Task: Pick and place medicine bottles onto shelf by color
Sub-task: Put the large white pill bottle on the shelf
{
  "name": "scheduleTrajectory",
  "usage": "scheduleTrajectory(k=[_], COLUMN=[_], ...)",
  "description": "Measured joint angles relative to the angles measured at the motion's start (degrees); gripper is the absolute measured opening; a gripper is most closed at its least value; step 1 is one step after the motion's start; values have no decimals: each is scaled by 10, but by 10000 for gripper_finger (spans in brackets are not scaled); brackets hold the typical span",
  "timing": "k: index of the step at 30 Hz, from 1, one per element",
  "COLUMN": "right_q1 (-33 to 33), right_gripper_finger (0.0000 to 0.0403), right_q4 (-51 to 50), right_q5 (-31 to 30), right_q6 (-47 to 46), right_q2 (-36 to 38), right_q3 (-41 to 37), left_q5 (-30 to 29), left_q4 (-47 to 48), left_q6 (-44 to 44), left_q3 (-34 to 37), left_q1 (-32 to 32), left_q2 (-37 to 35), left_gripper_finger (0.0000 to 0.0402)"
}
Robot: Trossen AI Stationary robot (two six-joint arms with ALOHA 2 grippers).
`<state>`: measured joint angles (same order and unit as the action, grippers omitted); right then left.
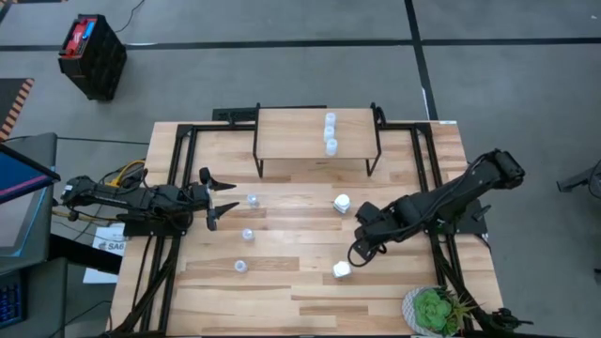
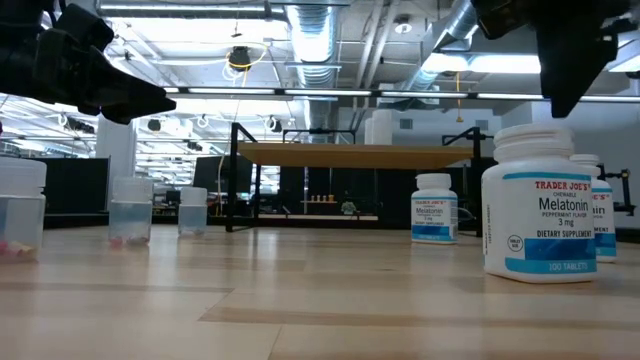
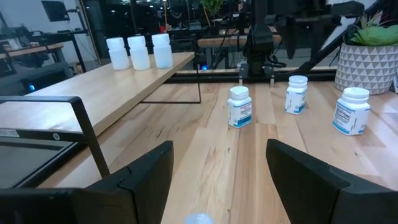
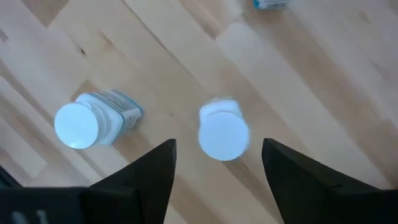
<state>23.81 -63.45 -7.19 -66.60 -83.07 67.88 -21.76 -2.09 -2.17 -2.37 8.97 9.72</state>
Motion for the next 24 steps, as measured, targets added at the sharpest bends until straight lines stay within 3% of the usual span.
scheduleTrajectory(k=[24], right_q1=[4], right_gripper_finger=[276], right_q4=[-16], right_q5=[15], right_q6=[27], right_q2=[-101], right_q3=[1], left_q5=[0], left_q4=[-2], left_q6=[3], left_q3=[0], left_q1=[0], left_q2=[0], left_gripper_finger=[245])
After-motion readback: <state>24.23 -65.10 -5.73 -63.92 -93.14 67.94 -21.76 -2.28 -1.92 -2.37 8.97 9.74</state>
